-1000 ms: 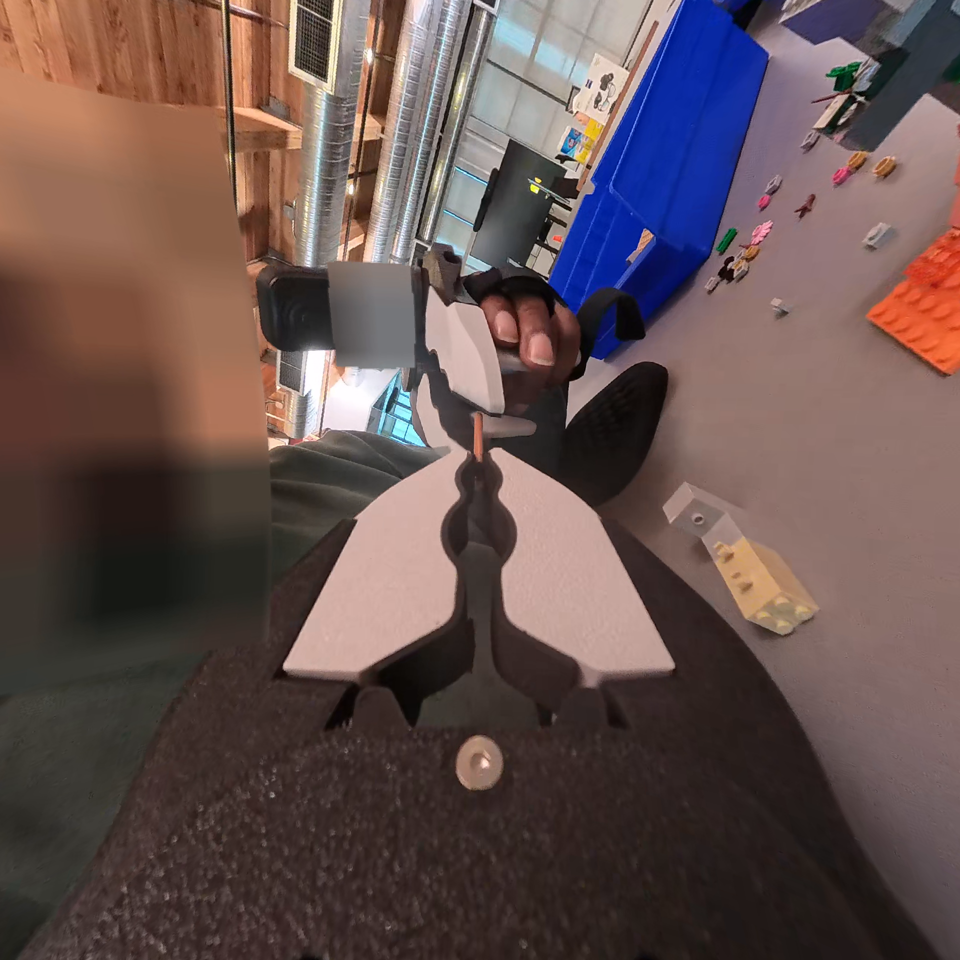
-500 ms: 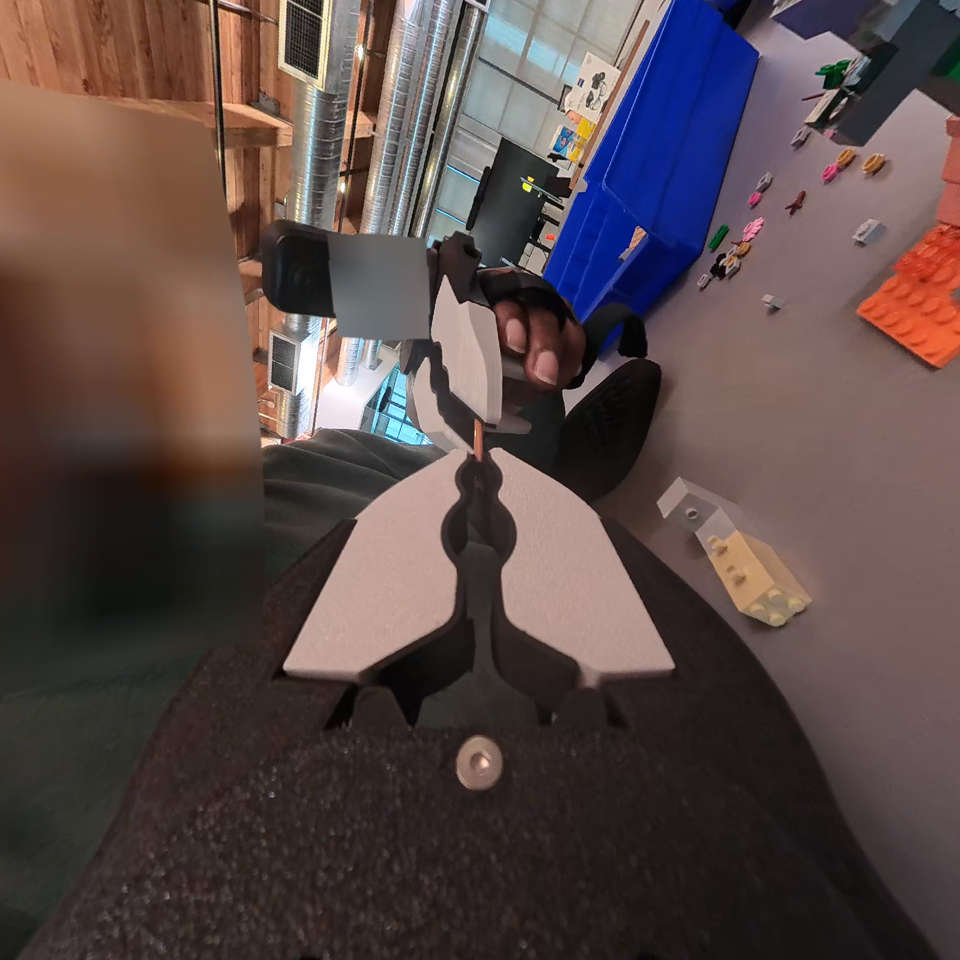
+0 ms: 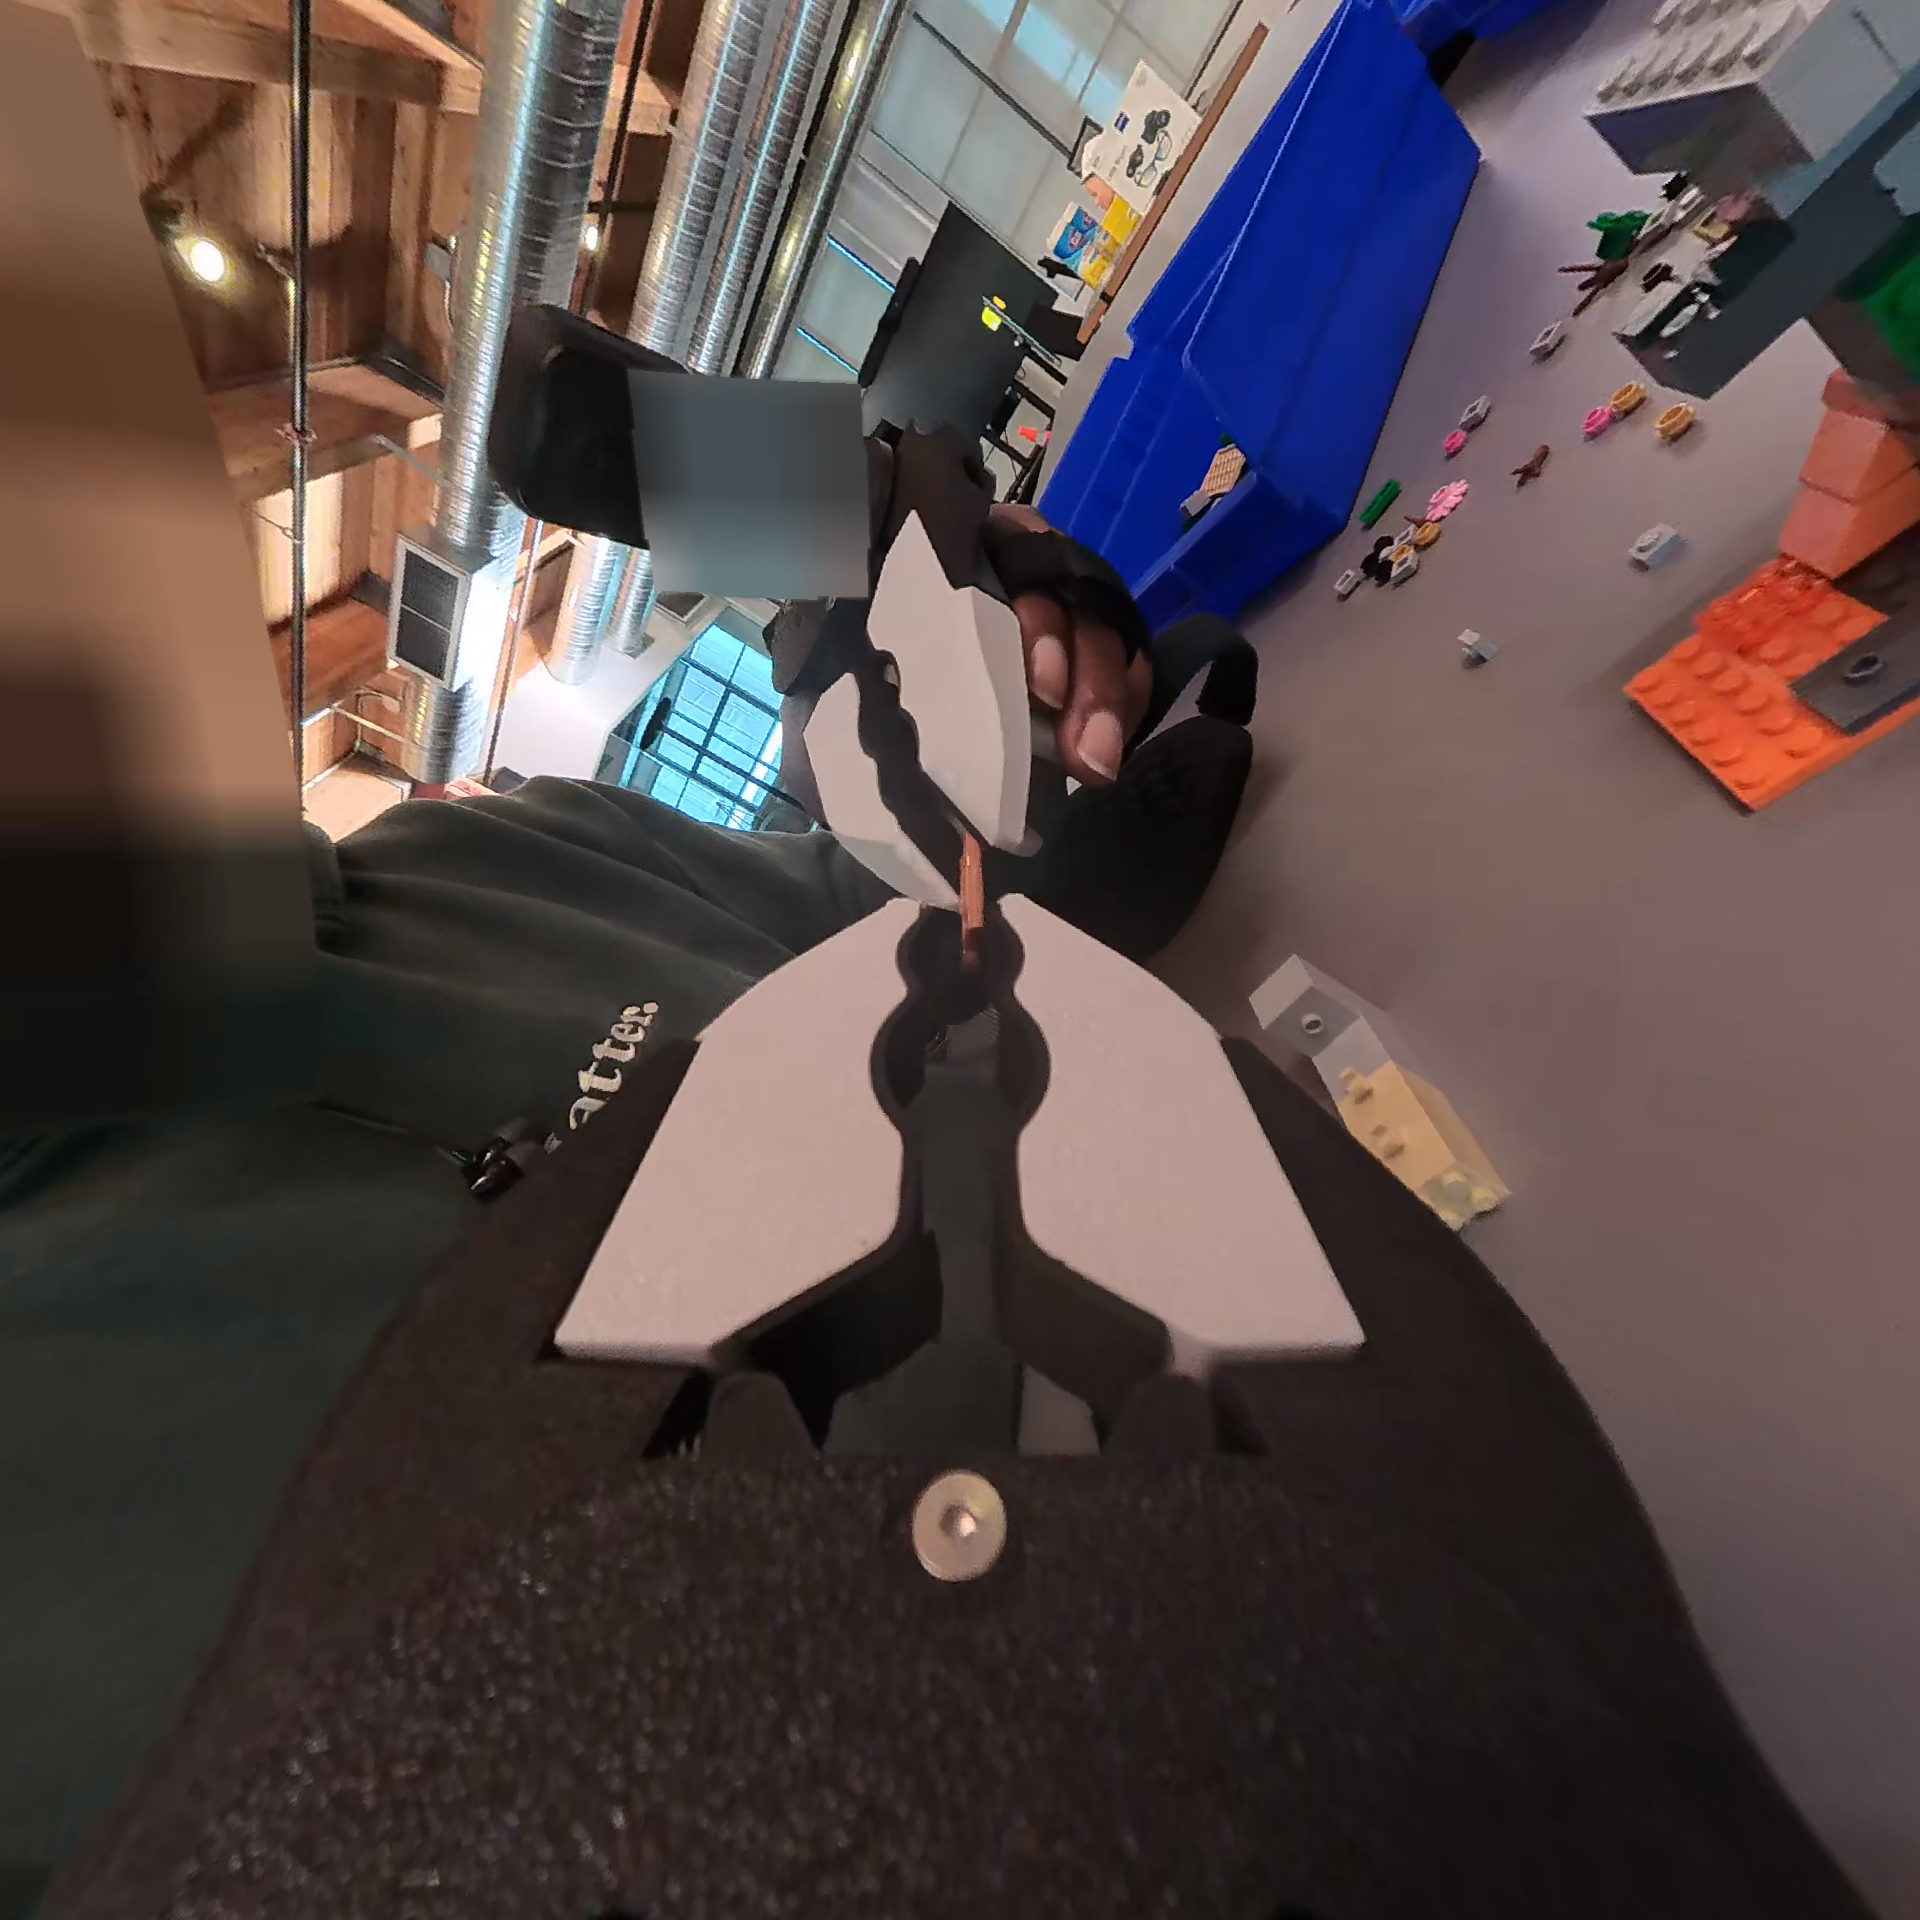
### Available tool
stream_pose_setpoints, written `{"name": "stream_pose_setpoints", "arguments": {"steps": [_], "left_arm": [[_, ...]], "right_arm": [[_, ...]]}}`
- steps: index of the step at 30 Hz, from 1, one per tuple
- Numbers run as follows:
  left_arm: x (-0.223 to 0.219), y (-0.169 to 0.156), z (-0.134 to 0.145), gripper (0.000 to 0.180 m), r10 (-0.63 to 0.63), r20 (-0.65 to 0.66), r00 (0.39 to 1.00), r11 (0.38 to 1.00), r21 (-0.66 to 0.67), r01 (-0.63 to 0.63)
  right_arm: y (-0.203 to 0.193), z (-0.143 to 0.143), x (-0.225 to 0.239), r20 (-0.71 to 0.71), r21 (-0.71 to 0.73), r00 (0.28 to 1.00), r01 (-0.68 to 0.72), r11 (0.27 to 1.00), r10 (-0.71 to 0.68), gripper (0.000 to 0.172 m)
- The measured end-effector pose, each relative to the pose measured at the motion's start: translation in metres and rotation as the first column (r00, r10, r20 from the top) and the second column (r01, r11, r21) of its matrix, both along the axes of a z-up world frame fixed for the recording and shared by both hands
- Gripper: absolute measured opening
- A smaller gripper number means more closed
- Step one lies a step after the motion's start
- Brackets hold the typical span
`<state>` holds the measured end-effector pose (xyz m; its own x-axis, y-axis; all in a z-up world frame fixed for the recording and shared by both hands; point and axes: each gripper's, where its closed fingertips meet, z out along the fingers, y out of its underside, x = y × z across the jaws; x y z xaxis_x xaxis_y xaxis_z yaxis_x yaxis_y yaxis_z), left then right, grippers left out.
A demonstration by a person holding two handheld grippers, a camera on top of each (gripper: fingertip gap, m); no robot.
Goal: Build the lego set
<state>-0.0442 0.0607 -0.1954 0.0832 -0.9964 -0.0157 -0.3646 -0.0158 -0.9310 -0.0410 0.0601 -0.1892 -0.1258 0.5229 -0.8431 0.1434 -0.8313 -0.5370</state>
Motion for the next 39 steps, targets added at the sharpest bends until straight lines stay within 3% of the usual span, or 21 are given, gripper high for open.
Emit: {"name": "stream_pose_setpoints", "arguments": {"steps": [10,19,32,39], "left_arm": [[0.002,-0.001,-0.004,0.01,-0.013,-0.002,1.0,1.0,-0.018,0.013],[0.003,-0.002,-0.006,0.01,-0.021,-0.006,1.0,0.999,-0.03,0.021],[0.004,-0.001,-0.012,0.008,-0.031,-0.001,1.0,0.996,-0.078,0.031],[0.005,0.0,-0.015,0.014,-0.032,0.013,0.999,0.99,-0.14,0.033]], "right_arm": [[-0.006,-0.006,0.002,0.034,0.157,0.999,-0.021,0.987,0.016,0.018],[-0.004,-0.011,0.002,0.039,0.174,0.999,-0.018,0.985,0.012,0.005],[-0.002,-0.015,0.003,0.056,0.214,0.998,-0.015,0.977,0.003,0.002],[-0.001,-0.018,0.004,0.084,0.304,0.996,-0.019,0.952,-0.007,0.002]]}}
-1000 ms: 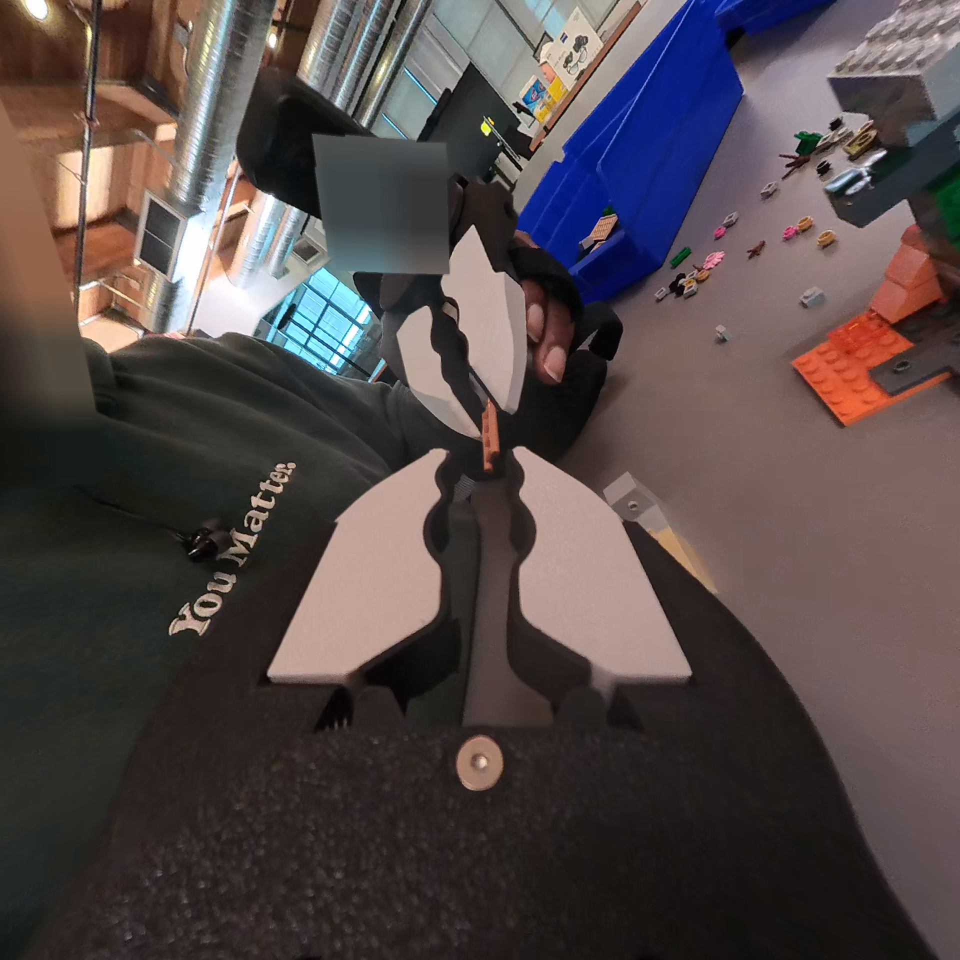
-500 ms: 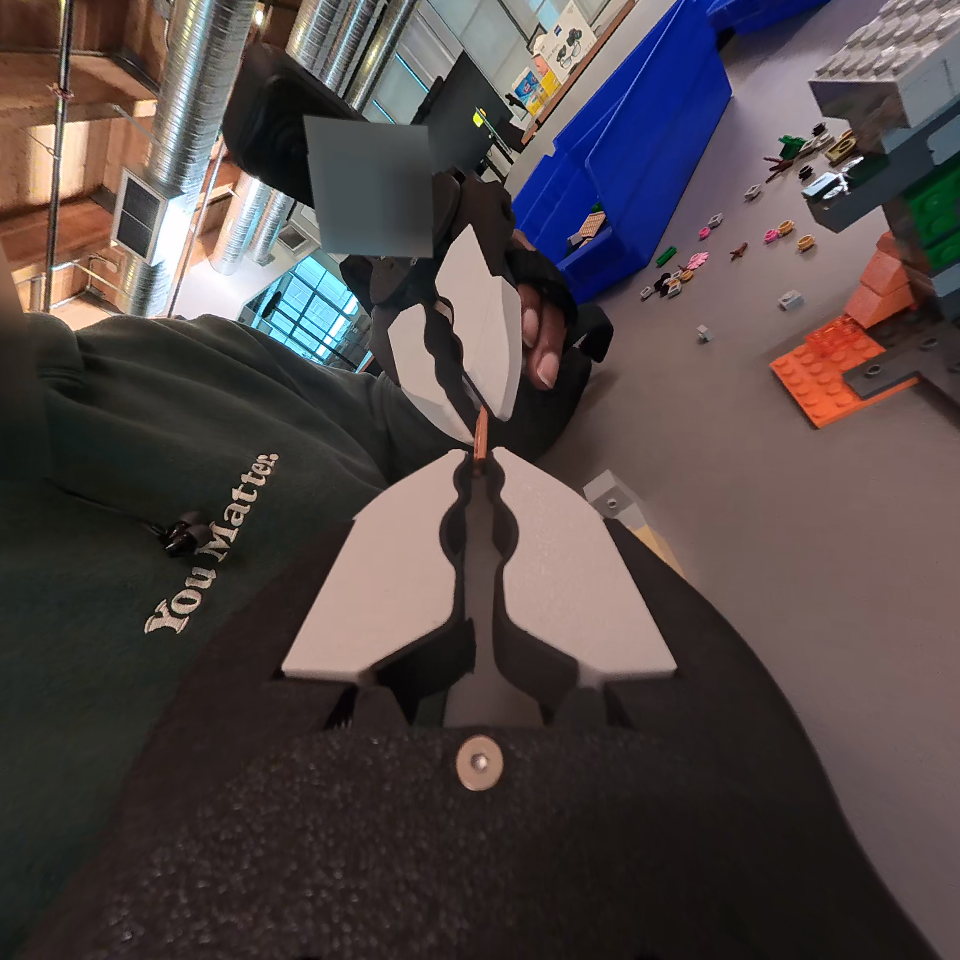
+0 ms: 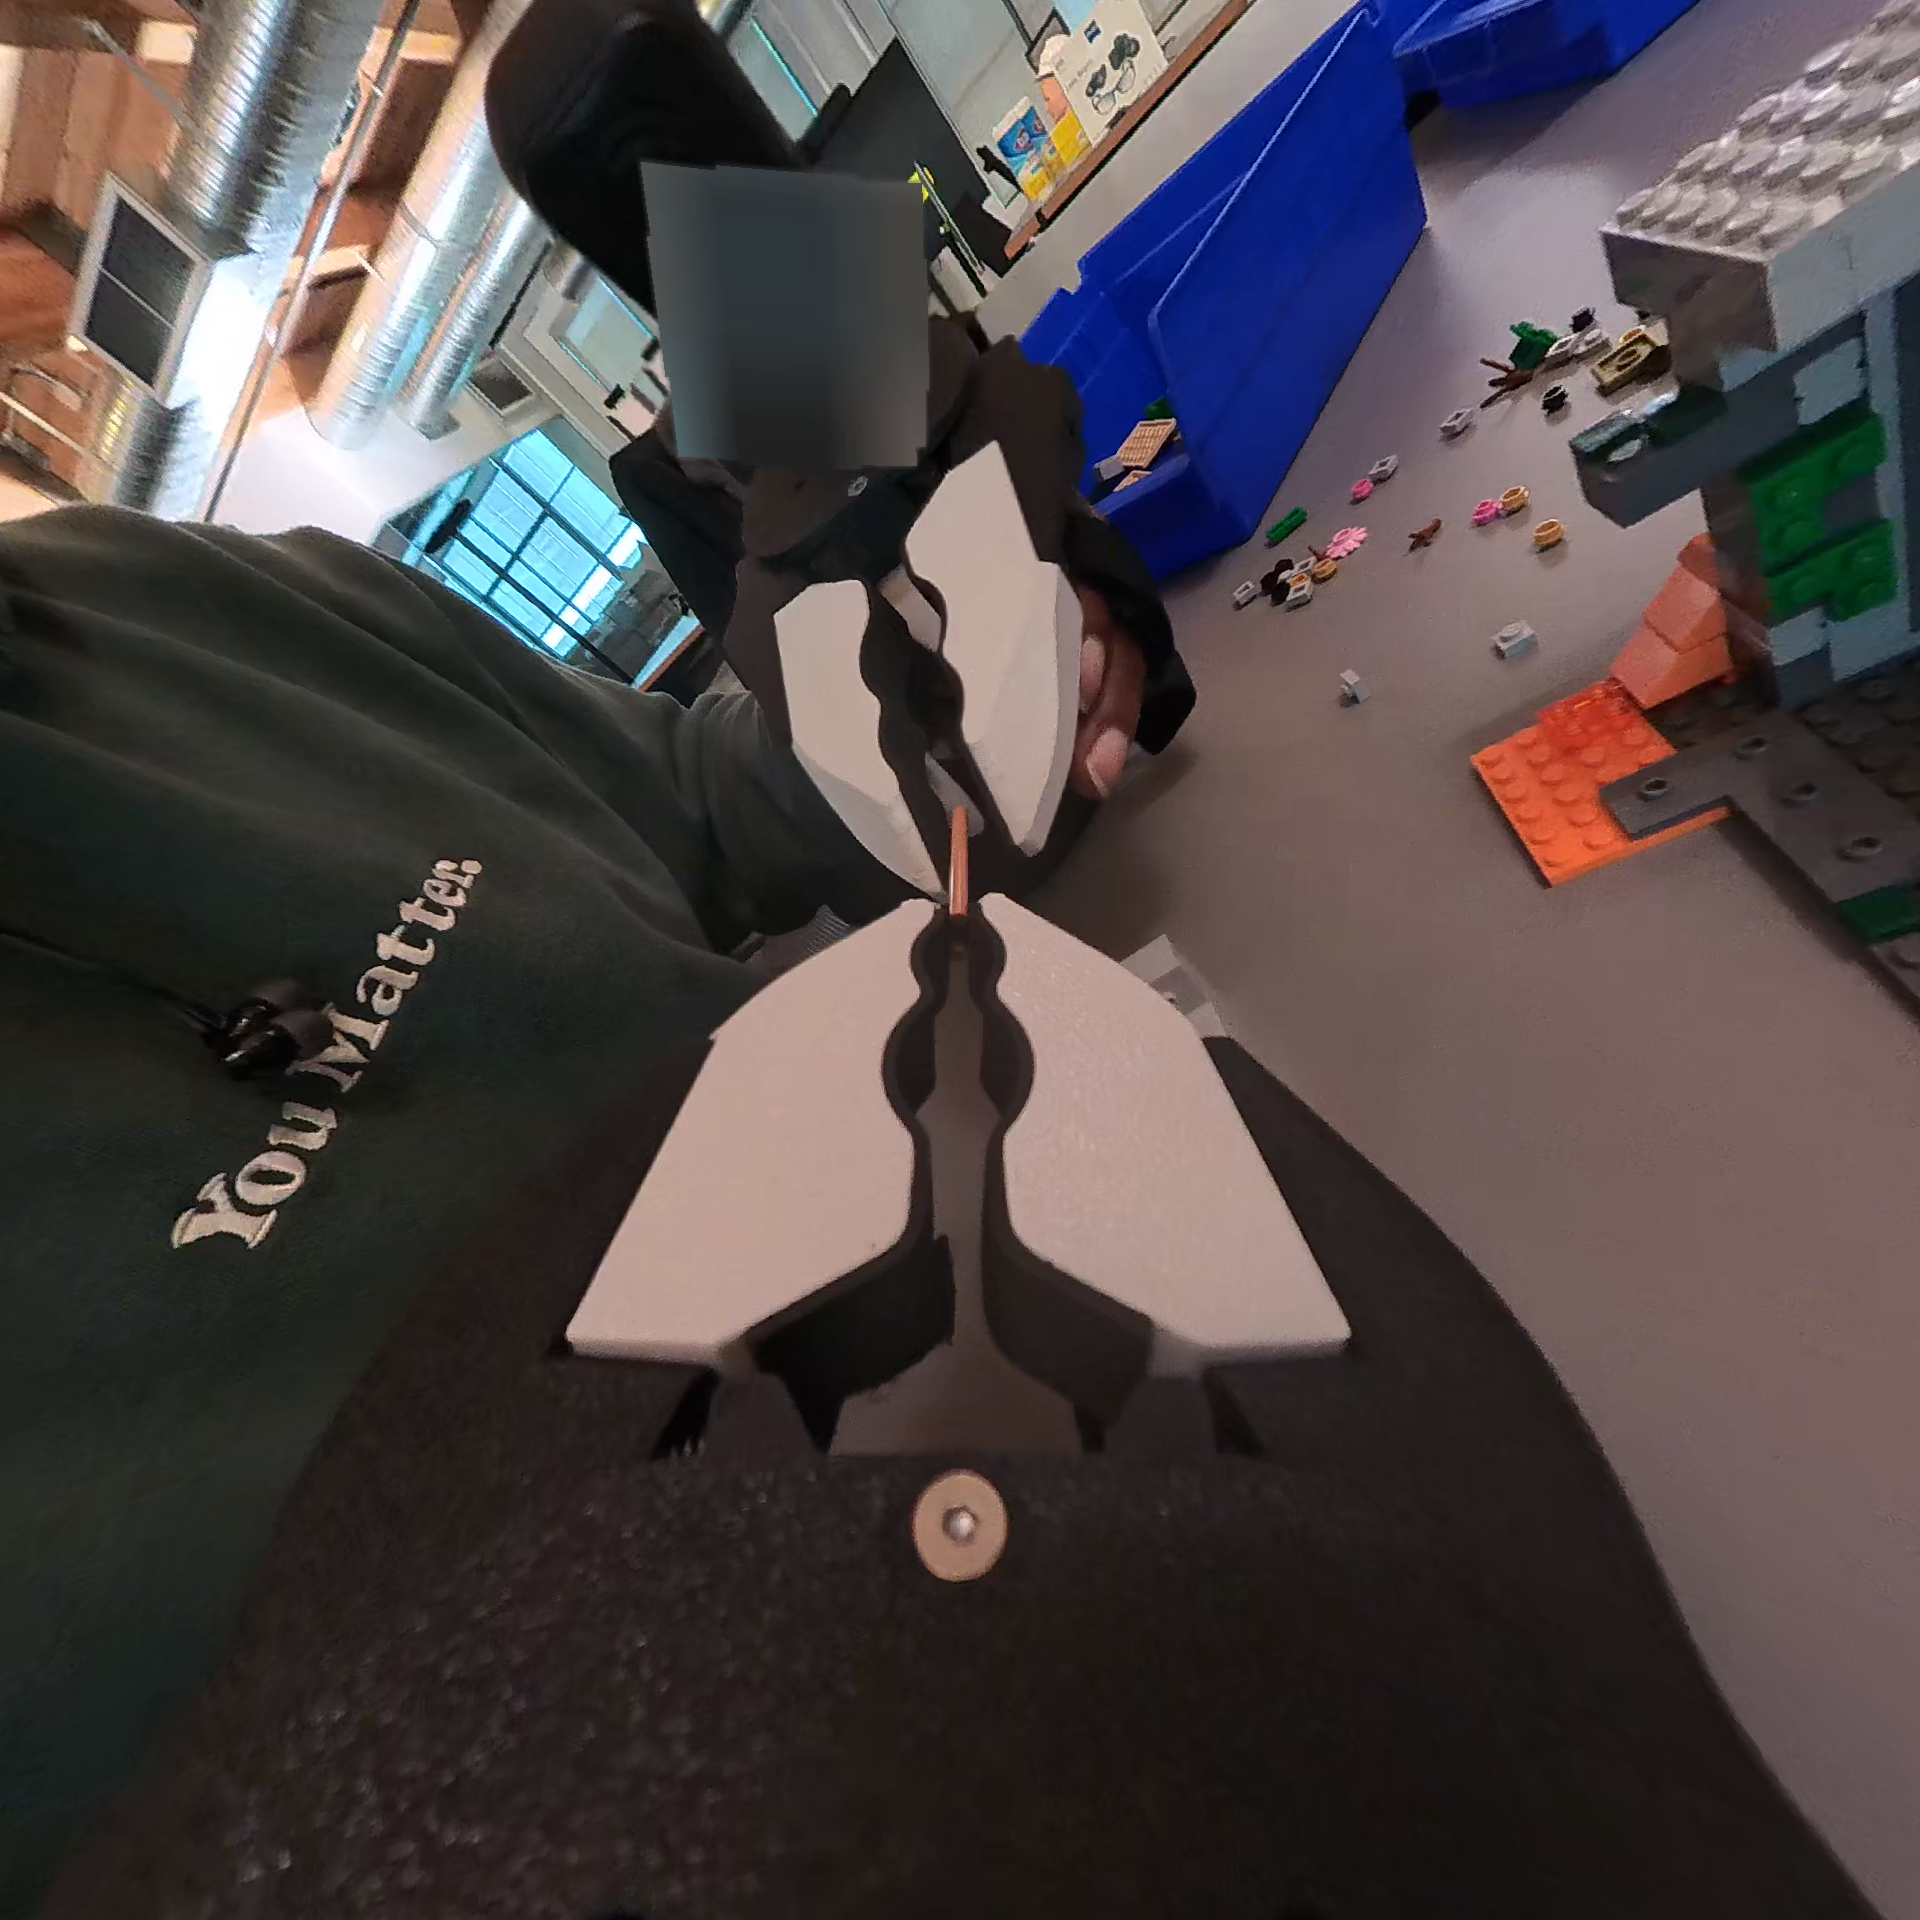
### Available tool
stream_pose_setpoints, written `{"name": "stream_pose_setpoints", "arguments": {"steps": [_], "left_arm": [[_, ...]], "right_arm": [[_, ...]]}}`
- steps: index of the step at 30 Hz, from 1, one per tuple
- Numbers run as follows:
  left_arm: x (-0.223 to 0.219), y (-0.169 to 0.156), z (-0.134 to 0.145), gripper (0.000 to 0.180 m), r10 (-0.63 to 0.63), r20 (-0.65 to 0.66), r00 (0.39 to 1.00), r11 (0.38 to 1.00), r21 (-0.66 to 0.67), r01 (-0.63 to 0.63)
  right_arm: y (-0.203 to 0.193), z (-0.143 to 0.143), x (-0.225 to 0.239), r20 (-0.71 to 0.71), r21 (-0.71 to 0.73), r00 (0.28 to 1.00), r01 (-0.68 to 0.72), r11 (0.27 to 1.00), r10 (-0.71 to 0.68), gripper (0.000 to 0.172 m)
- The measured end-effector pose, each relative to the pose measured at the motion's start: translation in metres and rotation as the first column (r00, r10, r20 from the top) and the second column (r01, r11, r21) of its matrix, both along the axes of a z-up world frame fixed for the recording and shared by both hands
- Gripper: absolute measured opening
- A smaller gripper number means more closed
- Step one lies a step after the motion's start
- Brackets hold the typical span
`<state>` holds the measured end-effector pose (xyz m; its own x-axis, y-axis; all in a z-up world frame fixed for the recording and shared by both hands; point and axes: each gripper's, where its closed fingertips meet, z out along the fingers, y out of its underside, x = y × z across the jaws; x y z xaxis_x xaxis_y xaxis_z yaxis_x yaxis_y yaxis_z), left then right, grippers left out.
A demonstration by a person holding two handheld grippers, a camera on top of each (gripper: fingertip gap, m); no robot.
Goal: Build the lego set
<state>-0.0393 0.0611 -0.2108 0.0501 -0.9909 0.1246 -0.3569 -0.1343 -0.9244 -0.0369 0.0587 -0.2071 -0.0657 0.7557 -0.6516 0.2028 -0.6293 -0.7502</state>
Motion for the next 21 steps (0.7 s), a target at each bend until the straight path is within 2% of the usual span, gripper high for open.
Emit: {"name": "stream_pose_setpoints", "arguments": {"steps": [12,17,21], "left_arm": [[0.0,0.002,-0.003,0.016,-0.011,0.031,0.999,0.995,-0.099,0.014],[0.0,0.002,-0.004,0.017,-0.012,0.045,0.999,0.987,-0.157,0.019],[-0.001,0.004,0.001,0.019,-0.005,0.082,0.997,0.977,-0.213,0.022]], "right_arm": [[0.003,-0.001,0.003,0.01,0.096,1.0,0.013,0.995,-0.014,0.002],[0.006,0.001,0.005,-0.002,0.19,1.0,0.025,0.981,-0.025,0.002],[0.011,0.008,0.008,-0.036,0.339,0.999,0.044,0.94,-0.034,0.002]]}}
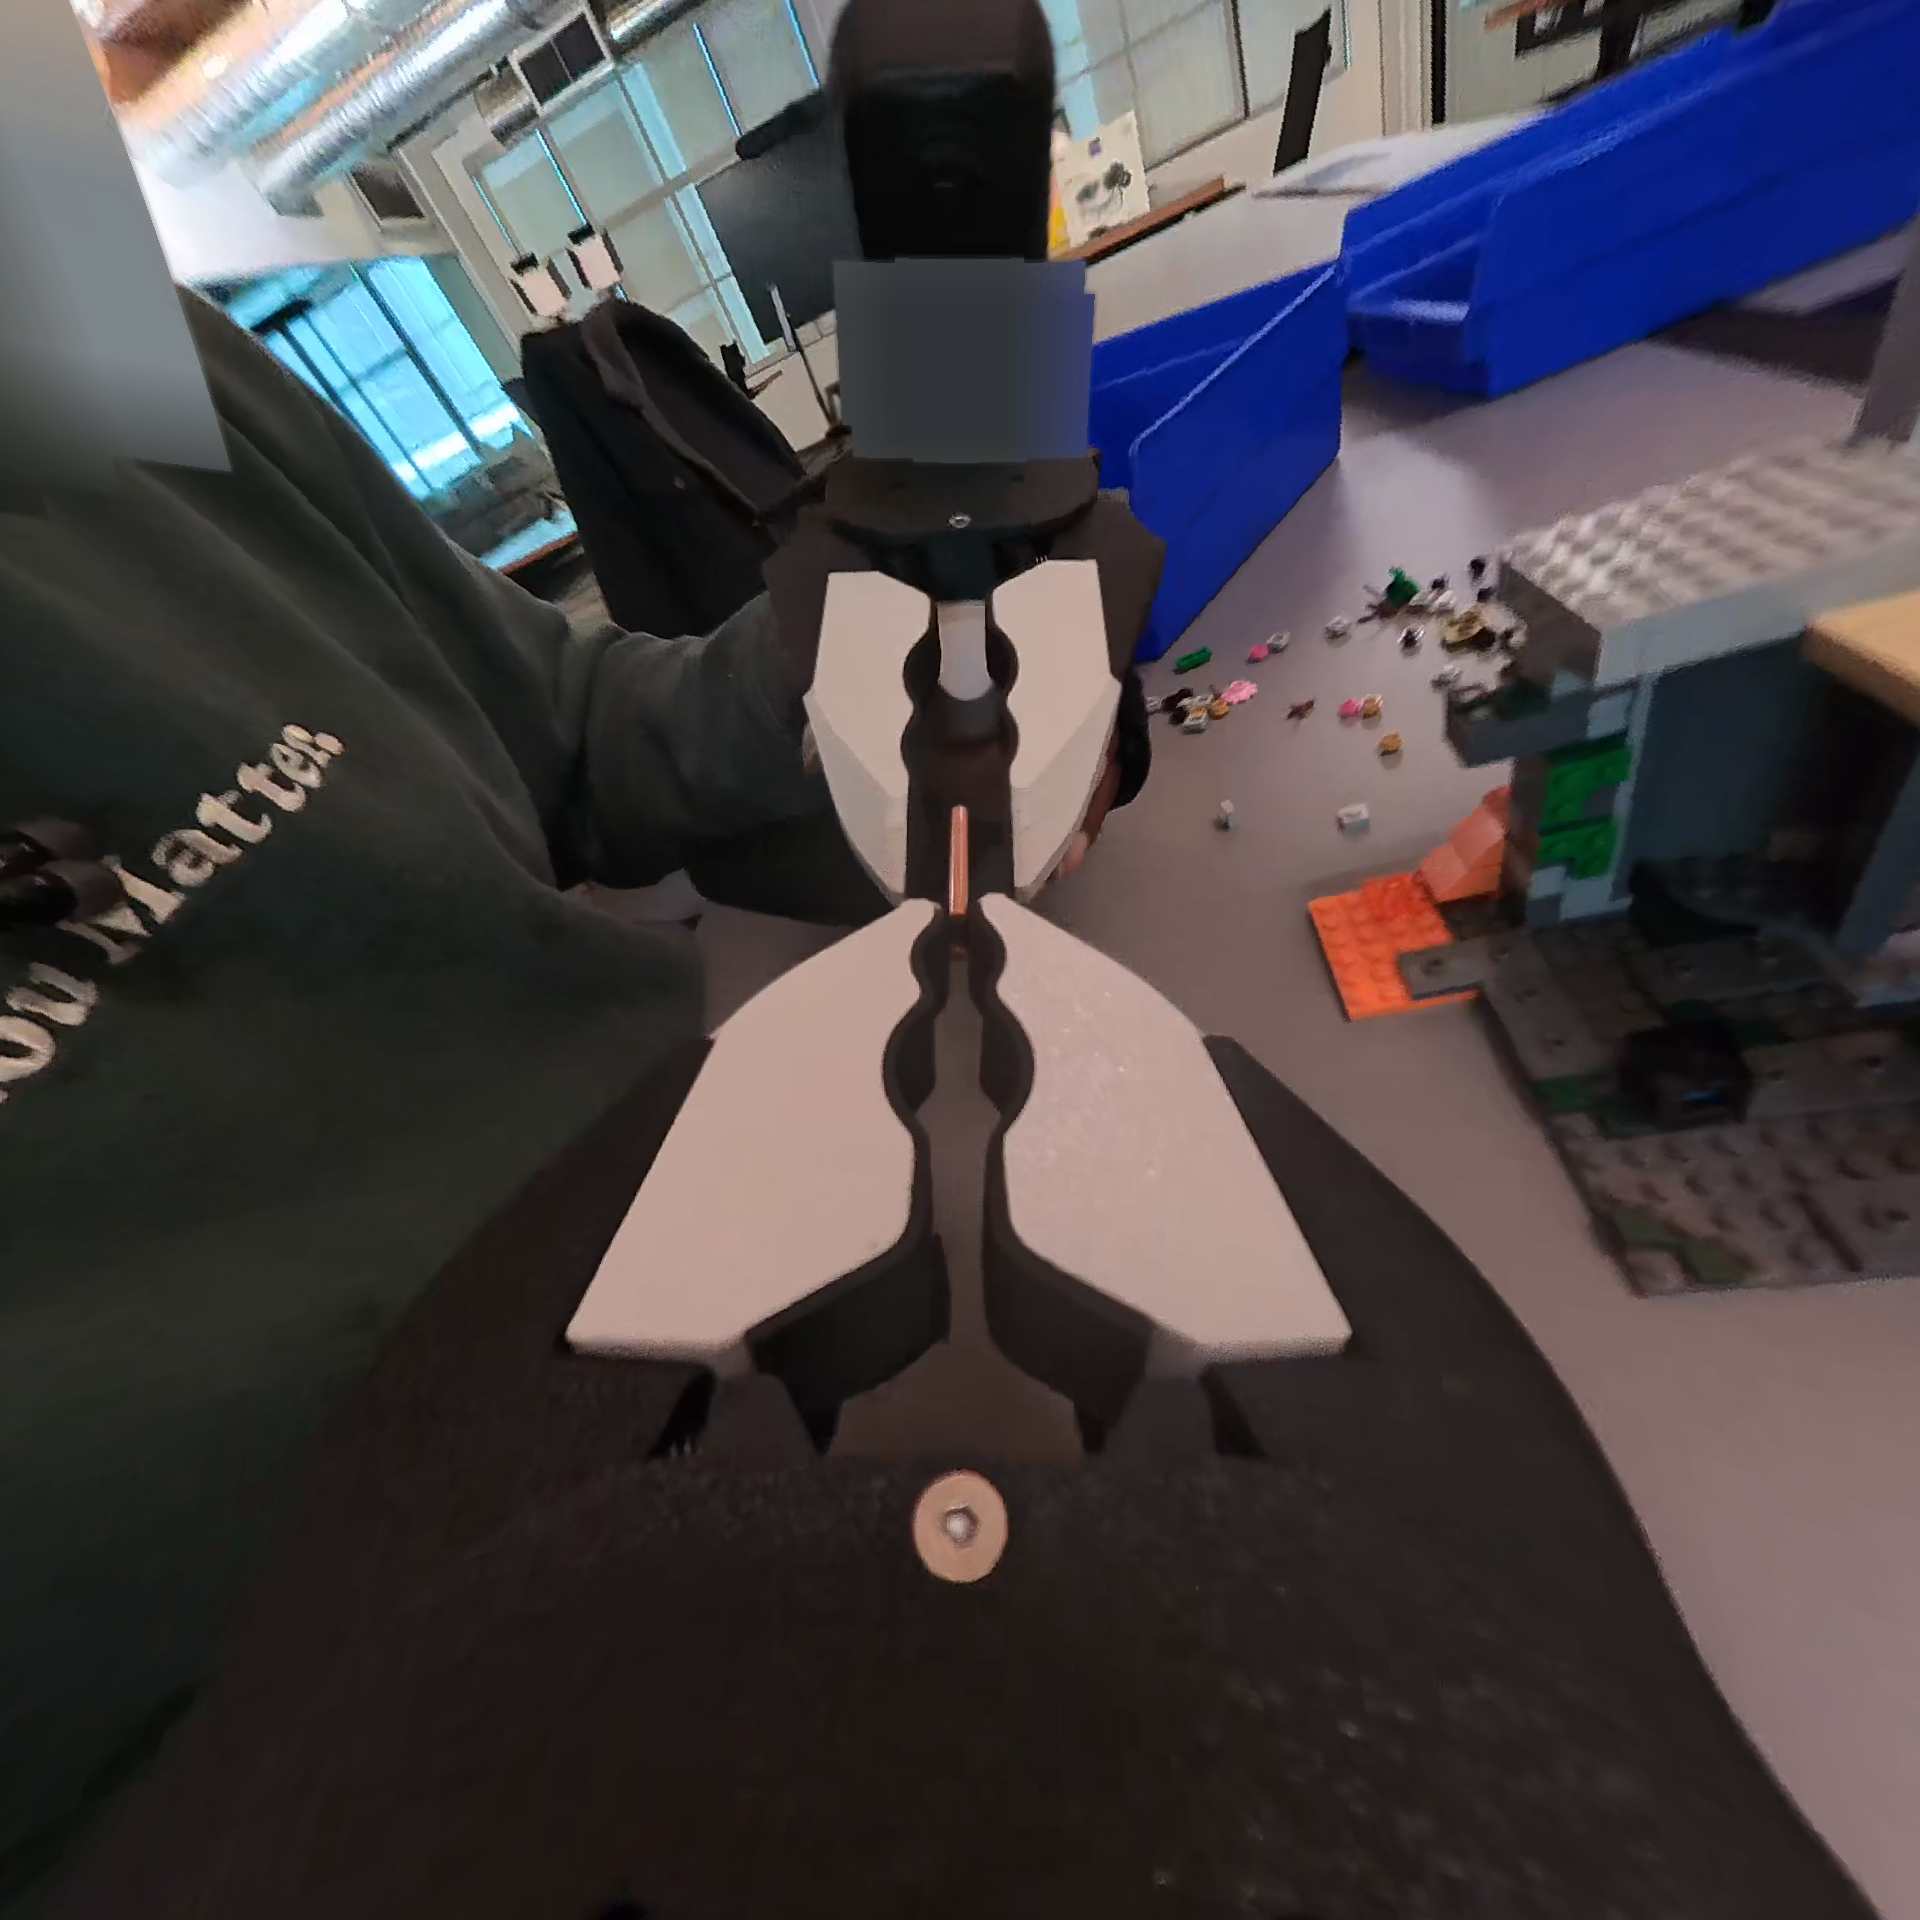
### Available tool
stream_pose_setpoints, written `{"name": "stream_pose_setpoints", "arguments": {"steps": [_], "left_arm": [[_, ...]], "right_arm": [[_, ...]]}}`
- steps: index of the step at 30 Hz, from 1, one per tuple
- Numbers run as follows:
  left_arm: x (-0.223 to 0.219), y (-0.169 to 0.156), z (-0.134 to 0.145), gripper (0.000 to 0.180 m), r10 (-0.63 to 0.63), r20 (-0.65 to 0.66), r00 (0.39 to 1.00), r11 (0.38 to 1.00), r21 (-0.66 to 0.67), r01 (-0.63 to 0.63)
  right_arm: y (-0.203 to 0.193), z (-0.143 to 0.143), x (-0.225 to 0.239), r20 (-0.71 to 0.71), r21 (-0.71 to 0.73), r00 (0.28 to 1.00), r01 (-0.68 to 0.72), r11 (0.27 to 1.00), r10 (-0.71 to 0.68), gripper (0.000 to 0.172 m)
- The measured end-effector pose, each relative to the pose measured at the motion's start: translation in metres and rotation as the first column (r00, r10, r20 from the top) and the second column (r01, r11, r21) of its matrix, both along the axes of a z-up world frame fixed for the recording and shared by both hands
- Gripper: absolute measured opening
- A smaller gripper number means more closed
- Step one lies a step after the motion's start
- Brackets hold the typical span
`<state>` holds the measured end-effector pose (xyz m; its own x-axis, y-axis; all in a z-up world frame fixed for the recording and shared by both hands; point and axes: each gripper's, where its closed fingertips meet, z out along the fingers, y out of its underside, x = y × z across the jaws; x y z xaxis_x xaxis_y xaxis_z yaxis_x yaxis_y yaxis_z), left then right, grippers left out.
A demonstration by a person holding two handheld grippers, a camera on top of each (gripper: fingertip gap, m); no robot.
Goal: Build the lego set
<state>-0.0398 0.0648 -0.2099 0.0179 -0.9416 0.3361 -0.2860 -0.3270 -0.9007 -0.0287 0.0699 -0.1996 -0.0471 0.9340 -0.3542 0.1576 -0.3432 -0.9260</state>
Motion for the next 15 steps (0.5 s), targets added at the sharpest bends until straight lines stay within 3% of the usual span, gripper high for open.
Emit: {"name": "stream_pose_setpoints", "arguments": {"steps": [3,5,10,15], "left_arm": [[0.0,0.0,0.005,0.02,-0.001,0.036,0.999,0.999,-0.043,0.002],[0.0,-0.002,0.008,0.021,-0.01,0.06,0.998,0.997,-0.072,0.014],[0.003,-0.011,0.015,0.023,-0.053,0.101,0.993,0.993,-0.101,0.063],[0.005,-0.02,0.016,0.023,-0.1,0.106,0.989,0.987,-0.112,0.112]], "right_arm": [[0.004,0.006,0.003,-0.021,0.228,0.999,0.041,0.973,-0.037,0.002],[0.003,0.011,0.005,-0.029,0.412,0.998,0.065,0.909,-0.058,0.003],[-0.008,0.012,0.001,0.031,0.771,0.996,0.028,0.637,-0.082,0.003],[-0.015,0.009,-0.003,0.088,0.908,0.99,-0.034,0.417,-0.11,0.002]]}}
